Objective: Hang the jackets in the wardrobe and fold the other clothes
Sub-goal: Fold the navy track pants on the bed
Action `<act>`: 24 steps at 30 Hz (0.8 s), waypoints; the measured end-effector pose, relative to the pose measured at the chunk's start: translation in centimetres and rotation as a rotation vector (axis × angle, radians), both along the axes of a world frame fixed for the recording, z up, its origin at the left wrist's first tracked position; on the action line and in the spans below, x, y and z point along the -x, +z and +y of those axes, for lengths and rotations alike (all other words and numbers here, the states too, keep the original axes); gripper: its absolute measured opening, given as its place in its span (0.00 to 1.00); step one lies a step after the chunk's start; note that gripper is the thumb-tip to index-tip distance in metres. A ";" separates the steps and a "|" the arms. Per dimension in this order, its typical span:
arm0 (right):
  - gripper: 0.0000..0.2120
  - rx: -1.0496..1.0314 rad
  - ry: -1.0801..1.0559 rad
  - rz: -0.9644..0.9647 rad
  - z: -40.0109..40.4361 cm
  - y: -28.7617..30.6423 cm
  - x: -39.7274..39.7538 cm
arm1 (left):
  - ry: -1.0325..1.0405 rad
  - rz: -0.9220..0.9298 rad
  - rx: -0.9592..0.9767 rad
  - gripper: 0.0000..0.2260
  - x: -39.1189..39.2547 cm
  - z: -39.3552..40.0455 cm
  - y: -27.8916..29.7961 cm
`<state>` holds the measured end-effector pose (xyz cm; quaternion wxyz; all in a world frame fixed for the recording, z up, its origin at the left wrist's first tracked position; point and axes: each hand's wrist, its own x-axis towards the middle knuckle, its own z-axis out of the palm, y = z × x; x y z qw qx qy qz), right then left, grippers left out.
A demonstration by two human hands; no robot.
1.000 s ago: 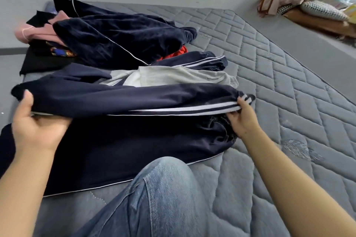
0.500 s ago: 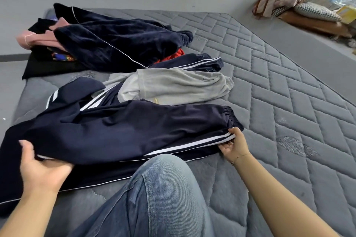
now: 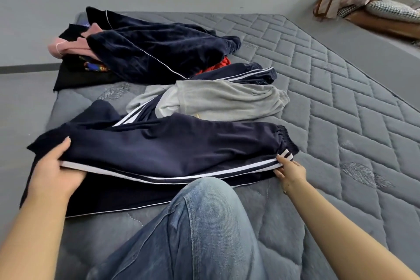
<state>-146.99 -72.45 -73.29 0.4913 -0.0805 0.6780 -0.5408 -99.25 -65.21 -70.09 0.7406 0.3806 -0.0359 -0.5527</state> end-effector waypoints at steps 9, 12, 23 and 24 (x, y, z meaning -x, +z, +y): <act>0.02 0.046 0.198 -0.076 5.3 4.9 -8.3 | 0.121 0.176 -0.045 0.27 -0.1 2.5 -0.8; 0.04 0.161 0.479 -0.137 5.0 8.3 -14.0 | 0.134 0.291 0.088 0.35 -1.2 2.9 1.6; 0.08 0.342 1.617 0.823 5.3 2.6 -33.7 | 0.315 -0.092 -0.159 0.14 -6.4 5.5 -1.7; 0.10 0.380 1.743 0.997 5.3 1.6 -33.9 | 0.360 -0.087 -0.235 0.11 -7.1 6.2 -2.9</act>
